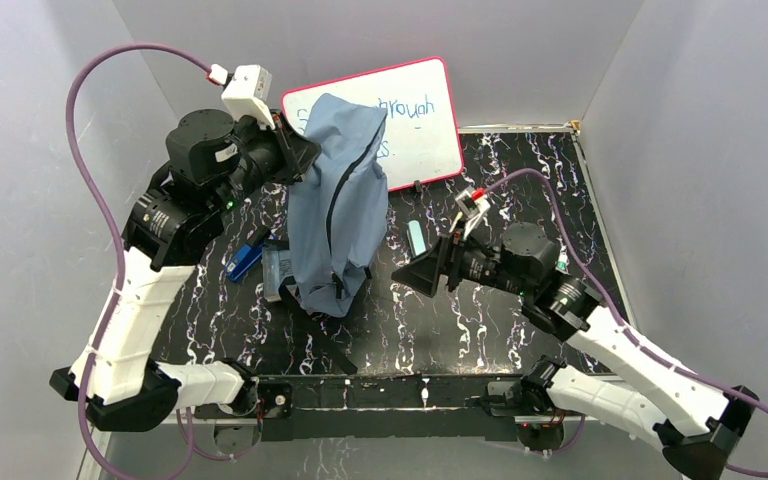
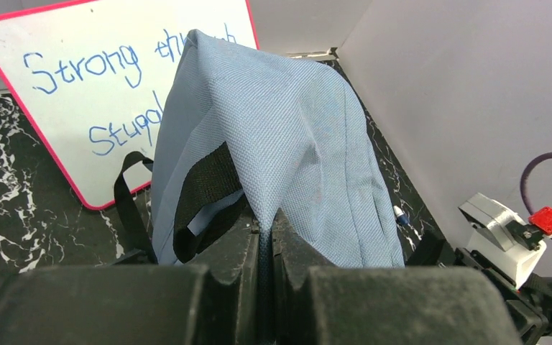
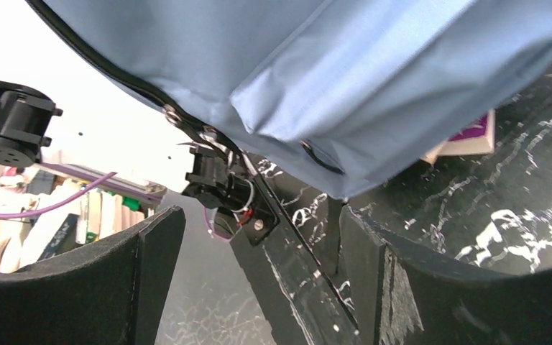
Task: Pack the student bag
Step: Unzip the student bag at the center of the board.
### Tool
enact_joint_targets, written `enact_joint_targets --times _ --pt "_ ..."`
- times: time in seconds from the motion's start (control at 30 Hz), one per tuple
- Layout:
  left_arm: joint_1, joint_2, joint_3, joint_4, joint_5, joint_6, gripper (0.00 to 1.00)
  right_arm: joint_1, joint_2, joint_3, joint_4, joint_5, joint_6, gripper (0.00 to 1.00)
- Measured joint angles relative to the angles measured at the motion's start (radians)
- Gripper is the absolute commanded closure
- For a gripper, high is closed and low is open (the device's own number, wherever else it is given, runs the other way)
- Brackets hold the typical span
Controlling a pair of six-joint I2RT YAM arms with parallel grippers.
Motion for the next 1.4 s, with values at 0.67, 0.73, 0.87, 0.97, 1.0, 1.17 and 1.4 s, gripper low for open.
enact_joint_targets --times 0.67,0.73,0.87,0.97,1.0,1.17,1.4 --pt "0.000 -0.060 -0.166 0.088 -0.014 -0.055 1.00 0.282 0.207 -0.006 0.267 0.061 0.035 0.34" --pt "0.000 -0.061 -0.171 0.090 -0.016 -0.060 1.00 0.293 0.227 -0.015 0.291 0.090 0.040 0.35" --pt "0.000 -0.062 -0.175 0.091 -0.020 -0.064 1.00 0.303 0.275 -0.020 0.315 0.128 0.047 0.37" --pt "0.000 -0.064 -0.175 0.090 -0.021 -0.067 1.00 0.308 0.301 -0.020 0.332 0.147 0.052 0.37" --pt "0.000 -0.065 -0.175 0.090 -0.023 -0.068 1.00 0.309 0.307 -0.020 0.333 0.151 0.056 0.37" --pt "0.000 -0.067 -0.179 0.091 -0.023 -0.074 1.00 0.311 0.327 -0.020 0.346 0.168 0.079 0.39" --pt "0.000 -0.068 -0.180 0.093 -0.023 -0.080 1.00 0.312 0.353 -0.020 0.373 0.179 0.100 0.48"
